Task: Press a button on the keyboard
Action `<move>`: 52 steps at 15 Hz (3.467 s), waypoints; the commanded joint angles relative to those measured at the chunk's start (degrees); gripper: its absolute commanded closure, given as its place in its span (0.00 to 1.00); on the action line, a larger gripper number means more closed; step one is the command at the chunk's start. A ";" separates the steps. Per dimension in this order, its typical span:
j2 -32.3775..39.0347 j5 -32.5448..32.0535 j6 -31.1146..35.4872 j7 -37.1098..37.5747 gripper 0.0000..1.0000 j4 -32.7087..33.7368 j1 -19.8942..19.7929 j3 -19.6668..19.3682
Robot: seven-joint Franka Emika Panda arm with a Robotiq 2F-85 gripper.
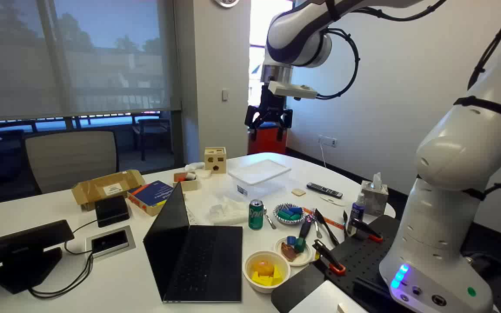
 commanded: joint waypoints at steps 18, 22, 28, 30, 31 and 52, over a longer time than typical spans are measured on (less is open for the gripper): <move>58.62 -17.34 18.94 -3.12 0.00 33.44 15.82 -1.79; 63.92 -16.29 24.38 1.54 0.34 36.28 18.98 -5.44; 67.95 -15.36 25.32 4.39 0.82 38.92 20.27 -7.57; 69.30 -14.86 25.29 3.84 0.97 39.71 19.78 -7.08; 70.04 -14.63 25.44 3.54 1.00 40.07 19.56 -6.91; 80.72 -8.89 26.67 1.68 1.00 47.13 17.72 -5.25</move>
